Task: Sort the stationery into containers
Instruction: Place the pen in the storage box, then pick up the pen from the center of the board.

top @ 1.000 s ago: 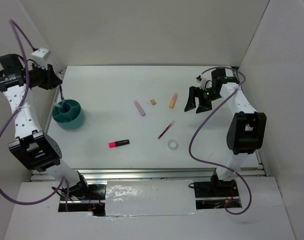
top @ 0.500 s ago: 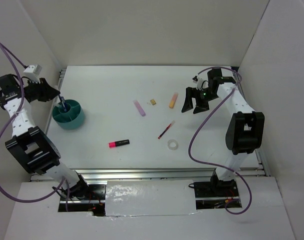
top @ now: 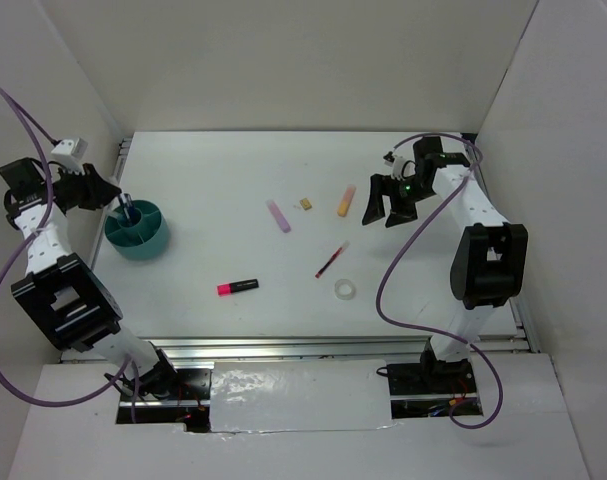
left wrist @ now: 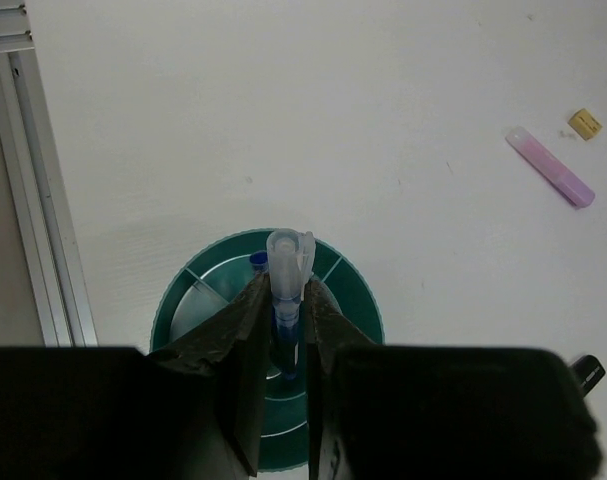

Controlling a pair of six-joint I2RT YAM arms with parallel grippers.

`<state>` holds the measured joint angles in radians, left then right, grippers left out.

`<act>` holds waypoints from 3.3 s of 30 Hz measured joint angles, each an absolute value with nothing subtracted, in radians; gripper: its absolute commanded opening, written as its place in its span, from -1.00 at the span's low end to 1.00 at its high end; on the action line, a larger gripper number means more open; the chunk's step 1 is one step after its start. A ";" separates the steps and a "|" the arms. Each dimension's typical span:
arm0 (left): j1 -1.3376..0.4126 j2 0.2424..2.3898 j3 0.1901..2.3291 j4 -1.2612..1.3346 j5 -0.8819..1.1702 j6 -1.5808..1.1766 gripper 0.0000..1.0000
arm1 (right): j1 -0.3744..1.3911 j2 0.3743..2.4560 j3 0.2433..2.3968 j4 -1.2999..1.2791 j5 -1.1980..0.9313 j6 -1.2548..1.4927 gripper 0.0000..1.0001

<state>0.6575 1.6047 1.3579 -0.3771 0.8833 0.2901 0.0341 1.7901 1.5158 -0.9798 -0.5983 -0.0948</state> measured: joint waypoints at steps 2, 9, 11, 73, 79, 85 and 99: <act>0.658 1.605 1.347 -0.369 0.877 0.293 -0.79 | 0.038 1.790 1.517 -0.979 -0.598 -0.094 0.76; 0.659 1.576 1.288 -0.341 0.849 0.313 -0.07 | 0.051 1.790 1.518 -0.979 -0.595 -0.089 0.76; 0.657 1.551 1.282 -0.334 0.839 0.311 -0.02 | 0.055 1.790 1.518 -0.979 -0.591 -0.079 0.77; -0.763 2.500 2.292 -0.939 0.195 0.051 -0.01 | -0.368 1.666 1.317 -0.963 -0.672 -0.106 0.77; -0.783 2.501 2.264 -0.920 0.150 0.047 -0.25 | -0.368 1.666 1.317 -0.963 -0.678 -0.106 0.77; -0.796 2.461 2.184 -0.857 0.068 0.040 -0.80 | -0.365 1.666 1.318 -0.963 -0.678 -0.105 0.76; -0.367 1.866 1.493 -0.493 0.393 -0.102 -1.00 | -0.196 1.666 1.362 -0.959 -0.665 -0.065 0.76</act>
<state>-0.3668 1.8656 1.4933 -0.4931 0.3935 -0.1024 -0.1959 1.6665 1.3617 -0.9588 -0.6647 -0.0654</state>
